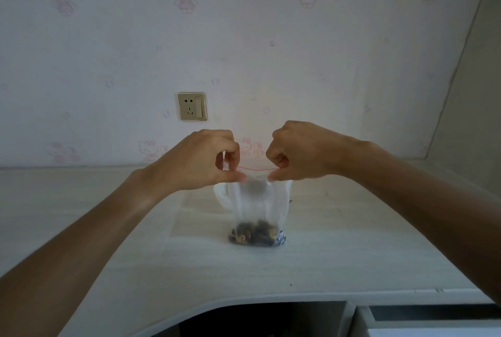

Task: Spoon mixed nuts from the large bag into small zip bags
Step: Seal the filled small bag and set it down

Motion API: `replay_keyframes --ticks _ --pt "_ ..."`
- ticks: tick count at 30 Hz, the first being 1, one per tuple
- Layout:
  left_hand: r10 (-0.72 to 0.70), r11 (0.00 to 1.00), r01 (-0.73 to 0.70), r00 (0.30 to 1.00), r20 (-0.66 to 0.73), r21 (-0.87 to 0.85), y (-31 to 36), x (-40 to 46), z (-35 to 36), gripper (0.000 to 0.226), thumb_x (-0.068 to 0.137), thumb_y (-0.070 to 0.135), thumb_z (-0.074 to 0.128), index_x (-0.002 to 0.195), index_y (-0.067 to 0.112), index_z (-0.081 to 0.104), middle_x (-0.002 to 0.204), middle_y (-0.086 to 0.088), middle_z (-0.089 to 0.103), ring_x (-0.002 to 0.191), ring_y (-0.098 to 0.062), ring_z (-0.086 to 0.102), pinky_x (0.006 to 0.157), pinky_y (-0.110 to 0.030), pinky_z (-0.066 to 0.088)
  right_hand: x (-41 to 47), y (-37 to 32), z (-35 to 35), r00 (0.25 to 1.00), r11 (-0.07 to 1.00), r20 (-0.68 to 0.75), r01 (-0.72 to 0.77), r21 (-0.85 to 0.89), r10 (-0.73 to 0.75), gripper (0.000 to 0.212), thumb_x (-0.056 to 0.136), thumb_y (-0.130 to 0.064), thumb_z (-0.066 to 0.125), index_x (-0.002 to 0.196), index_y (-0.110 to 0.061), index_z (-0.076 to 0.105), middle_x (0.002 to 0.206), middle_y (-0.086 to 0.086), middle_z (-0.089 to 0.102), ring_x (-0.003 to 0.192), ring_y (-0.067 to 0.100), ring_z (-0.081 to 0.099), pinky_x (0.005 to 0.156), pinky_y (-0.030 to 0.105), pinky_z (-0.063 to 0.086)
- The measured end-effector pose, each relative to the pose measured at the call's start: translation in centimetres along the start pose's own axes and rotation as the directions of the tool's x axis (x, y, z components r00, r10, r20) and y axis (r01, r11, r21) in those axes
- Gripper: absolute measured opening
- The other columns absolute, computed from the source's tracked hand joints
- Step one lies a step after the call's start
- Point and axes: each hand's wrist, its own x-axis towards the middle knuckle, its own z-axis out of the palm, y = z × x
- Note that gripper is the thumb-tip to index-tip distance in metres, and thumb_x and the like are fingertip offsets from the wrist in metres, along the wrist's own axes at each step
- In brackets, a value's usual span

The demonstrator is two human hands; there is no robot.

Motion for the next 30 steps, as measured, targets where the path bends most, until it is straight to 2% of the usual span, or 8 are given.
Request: replay_keyframes --ticks 4,7,13,16,19,23,28,30 --pt "-0.065 0.993 0.06 0.997 -0.047 -0.099 -0.9 -0.8 0.4 0.038 0.068 0.061 0.086 0.074 0.036 0.058 0.099 0.02 0.056 0.081 -0.003 0.067 0.069 -0.033 0.06 -0.7 0.9 0.2 0.995 0.991 -0.022 -0.091 0.103 0.094 0.047 0.084 -0.042 0.078 0.063 -0.021 0.042 0.057 -0.01 0.044 0.056 0.005 0.035 0.054 0.025 0.025" --pt "-0.149 0.978 0.137 0.986 -0.069 -0.156 -1.6 -1.7 1.0 0.049 0.063 0.071 0.084 0.09 0.044 0.053 0.113 0.026 0.056 0.096 0.003 0.064 0.068 -0.029 0.062 -1.5 1.3 0.8 0.984 0.967 -0.075 -0.143 0.211 0.161 0.047 0.083 -0.045 0.08 0.066 -0.021 0.044 0.058 -0.009 0.046 0.052 0.008 0.036 0.054 0.024 0.029" --pt "-0.37 0.804 0.352 0.927 0.061 -0.479 -2.3 -4.1 4.3 0.107 0.046 0.074 0.091 0.138 0.043 0.045 0.126 0.024 0.057 0.107 0.004 0.064 0.081 -0.021 0.06 -3.5 1.5 3.1 0.931 0.836 -0.075 -0.282 0.47 0.357 0.051 0.07 -0.057 0.084 0.092 -0.025 0.051 0.081 -0.007 0.064 0.068 0.013 0.061 0.062 0.028 0.05" --pt "-0.377 0.716 0.432 0.901 0.217 -0.549 -2.6 -5.5 7.3 0.093 0.052 0.065 0.094 0.133 0.037 0.056 0.126 0.014 0.067 0.112 -0.002 0.066 0.09 -0.032 0.06 -4.3 0.7 5.3 0.89 0.708 0.014 -0.371 0.601 0.455 0.076 0.065 -0.059 0.087 0.12 -0.025 0.047 0.095 -0.009 0.066 0.078 0.009 0.068 0.067 0.024 0.053" --pt "-0.308 0.626 0.427 0.904 0.297 -0.652 -2.2 -6.7 10.6 0.054 0.07 0.048 0.091 0.119 0.036 0.072 0.119 0.01 0.075 0.113 -0.007 0.07 0.093 -0.032 0.058 -4.9 -0.4 8.2 0.851 0.547 0.124 -0.432 0.717 0.51 0.08 0.065 -0.053 0.09 0.126 -0.022 0.05 0.1 -0.007 0.069 0.083 0.01 0.071 0.075 0.03 0.059" --pt "-0.363 0.569 0.399 0.907 0.216 -0.719 -0.9 -7.1 13.1 0.008 0.088 0.034 0.079 0.095 0.036 0.081 0.096 0.003 0.081 0.09 -0.009 0.075 0.081 -0.019 0.054 -5.3 -2.3 11.8 0.838 0.314 0.247 -0.432 0.845 0.487 0.053 0.071 -0.043 0.091 0.115 -0.023 0.068 0.101 -0.006 0.077 0.091 0.009 0.073 0.084 0.029 0.06" --pt "-0.482 0.559 0.372 0.873 0.075 -0.741 -0.2 -6.3 14.1 0.012 0.095 0.03 0.072 0.089 0.025 0.082 0.087 -0.001 0.08 0.08 -0.018 0.074 0.077 -0.023 0.054 -5.2 -4.4 14.9 0.815 0.087 0.303 -0.393 0.915 0.494 0.011 0.089 -0.032 0.078 0.099 -0.027 0.08 0.094 -0.009 0.079 0.086 0.005 0.073 0.077 0.019 0.055" --pt "-0.505 0.515 0.349 0.862 0.052 -0.783 0.3 -6.0 14.3 0.012 0.095 0.024 0.073 0.089 0.019 0.082 0.084 -0.001 0.079 0.074 -0.013 0.072 0.072 -0.019 0.053 -5.1 -4.9 15.6 0.765 -0.005 0.323 -0.386 0.922 0.556 0.014 0.096 -0.033 0.069 0.096 -0.026 0.082 0.093 -0.005 0.078 0.09 0.011 0.072 0.082 0.024 0.055"
